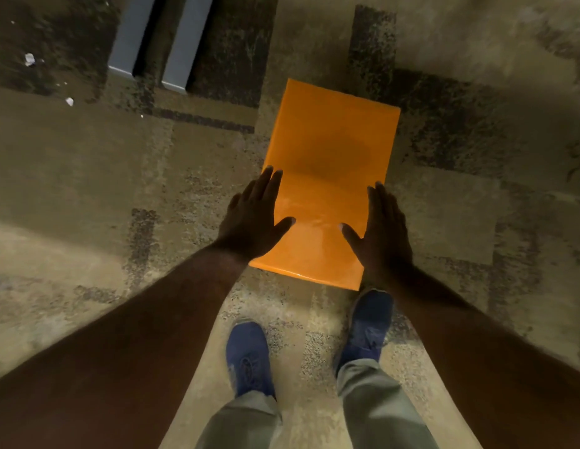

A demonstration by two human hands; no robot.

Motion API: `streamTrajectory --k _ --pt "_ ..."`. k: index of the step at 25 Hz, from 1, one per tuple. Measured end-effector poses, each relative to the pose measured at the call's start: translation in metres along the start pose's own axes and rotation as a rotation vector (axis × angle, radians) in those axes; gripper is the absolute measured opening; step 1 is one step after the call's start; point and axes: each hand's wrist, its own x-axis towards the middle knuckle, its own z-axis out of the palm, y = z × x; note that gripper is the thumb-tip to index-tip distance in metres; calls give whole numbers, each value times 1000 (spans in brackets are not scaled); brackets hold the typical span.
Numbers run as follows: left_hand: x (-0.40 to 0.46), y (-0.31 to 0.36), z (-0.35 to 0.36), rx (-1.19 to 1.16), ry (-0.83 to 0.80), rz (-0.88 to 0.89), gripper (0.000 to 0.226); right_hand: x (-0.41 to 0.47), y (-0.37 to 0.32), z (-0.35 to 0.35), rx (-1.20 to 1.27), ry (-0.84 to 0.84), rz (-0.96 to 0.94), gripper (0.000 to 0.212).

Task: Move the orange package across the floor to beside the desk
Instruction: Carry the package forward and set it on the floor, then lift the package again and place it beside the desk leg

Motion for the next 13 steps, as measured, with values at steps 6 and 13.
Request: streamTrajectory --k 6,13 --pt "24 -26 48 -184 20 -210 107 20 33 46 189 99 145 92" --pt "24 -37 77 -501 50 -439 118 26 24 82 624 186 380 90"
